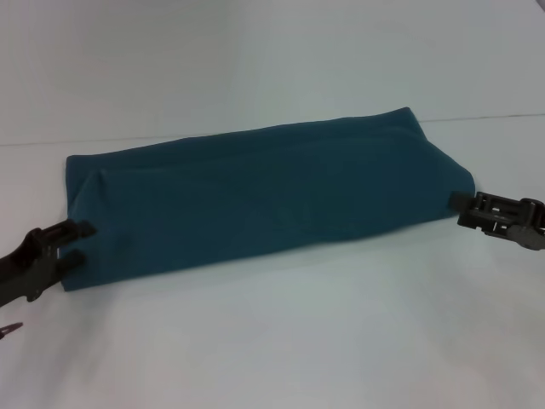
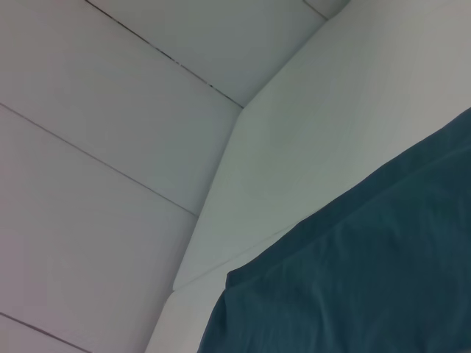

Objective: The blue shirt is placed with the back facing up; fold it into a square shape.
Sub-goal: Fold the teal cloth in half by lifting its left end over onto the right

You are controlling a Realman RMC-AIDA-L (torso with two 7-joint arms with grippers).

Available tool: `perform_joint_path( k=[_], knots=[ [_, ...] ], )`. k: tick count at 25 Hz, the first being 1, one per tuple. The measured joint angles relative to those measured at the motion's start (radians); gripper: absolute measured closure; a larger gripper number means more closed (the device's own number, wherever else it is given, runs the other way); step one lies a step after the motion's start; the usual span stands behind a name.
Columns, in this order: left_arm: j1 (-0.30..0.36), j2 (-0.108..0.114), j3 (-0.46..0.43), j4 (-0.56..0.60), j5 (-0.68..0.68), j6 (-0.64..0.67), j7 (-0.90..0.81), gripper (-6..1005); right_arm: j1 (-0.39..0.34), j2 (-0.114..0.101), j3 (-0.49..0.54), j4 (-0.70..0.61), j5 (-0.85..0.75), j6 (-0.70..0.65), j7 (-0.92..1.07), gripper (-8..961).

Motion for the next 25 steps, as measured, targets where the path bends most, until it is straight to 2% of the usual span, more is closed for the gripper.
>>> perform_joint_path(
  k=[10,12,15,17,21,23,25],
  knots=[
    [-0.002,0.006,0.006,-0.042,0.044,-0.065,-0.003,426,-0.001,0.005,0.004,0.023,0.000,0.006,-0.015,192],
    [0.006,0.008,-0.007,-0.032,0.041,-0.034,0.003,425,-0.001,0.005,0.006,0.024,0.000,0.006,-0.015,192],
    [0.029,0.008,-0.072,0.020,0.027,0.085,0.024,422,-0.002,0.003,0.006,0.024,0.000,0.003,-0.015,192],
    [0.040,0.020,-0.105,0.051,0.030,0.184,0.018,421,-0.003,-0.002,0.002,0.024,-0.003,0.004,-0.015,192],
    [0.042,0.066,-0.146,0.063,0.086,0.347,-0.060,418,0.003,-0.008,0.002,0.016,-0.044,0.006,-0.010,193],
    [0.041,0.076,-0.186,0.065,0.123,0.382,-0.105,416,0.008,-0.012,0.002,0.014,-0.064,0.006,-0.007,193],
    [0.040,0.079,-0.214,0.066,0.156,0.387,-0.163,346,0.012,-0.017,0.002,0.014,-0.081,0.006,-0.006,193]
  ],
)
